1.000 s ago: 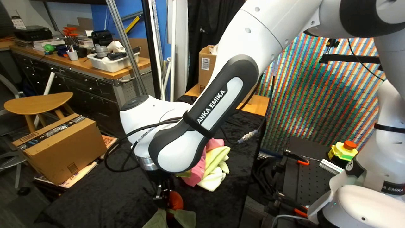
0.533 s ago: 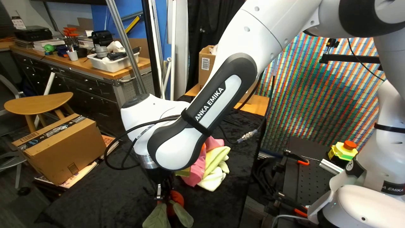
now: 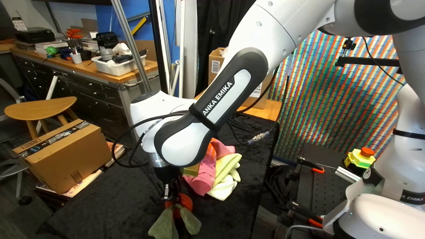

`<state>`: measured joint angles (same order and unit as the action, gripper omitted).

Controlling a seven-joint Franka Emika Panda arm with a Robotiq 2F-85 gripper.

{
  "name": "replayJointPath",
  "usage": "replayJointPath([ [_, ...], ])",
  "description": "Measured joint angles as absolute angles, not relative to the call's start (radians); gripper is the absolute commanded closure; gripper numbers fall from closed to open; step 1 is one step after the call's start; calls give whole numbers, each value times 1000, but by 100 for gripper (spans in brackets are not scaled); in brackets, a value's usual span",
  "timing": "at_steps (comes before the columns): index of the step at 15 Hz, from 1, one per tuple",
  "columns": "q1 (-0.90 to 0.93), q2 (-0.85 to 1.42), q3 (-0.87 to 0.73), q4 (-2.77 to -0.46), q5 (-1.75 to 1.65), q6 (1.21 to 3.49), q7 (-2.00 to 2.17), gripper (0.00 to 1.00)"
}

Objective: Pick up the clothes, rope and plush toy on the table and put them in the one place

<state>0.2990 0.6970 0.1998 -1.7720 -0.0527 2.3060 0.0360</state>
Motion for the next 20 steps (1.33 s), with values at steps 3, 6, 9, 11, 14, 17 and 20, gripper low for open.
replayJointPath([
  [3, 289, 677, 200, -1775, -53, 2306, 37, 91],
  [6, 283, 637, 195, -1789, -53, 2316, 53, 91],
  [9, 277, 574, 179, -1836, -53, 2359, 85, 91],
  [11, 269, 520, 162, -1889, -53, 2403, 110, 91],
  [14, 263, 435, 124, -1987, -55, 2481, 165, 91],
  [17, 263, 360, 80, -2082, -76, 2560, 242, 91],
  [20, 263, 304, 37, -2162, -122, 2618, 335, 91],
])
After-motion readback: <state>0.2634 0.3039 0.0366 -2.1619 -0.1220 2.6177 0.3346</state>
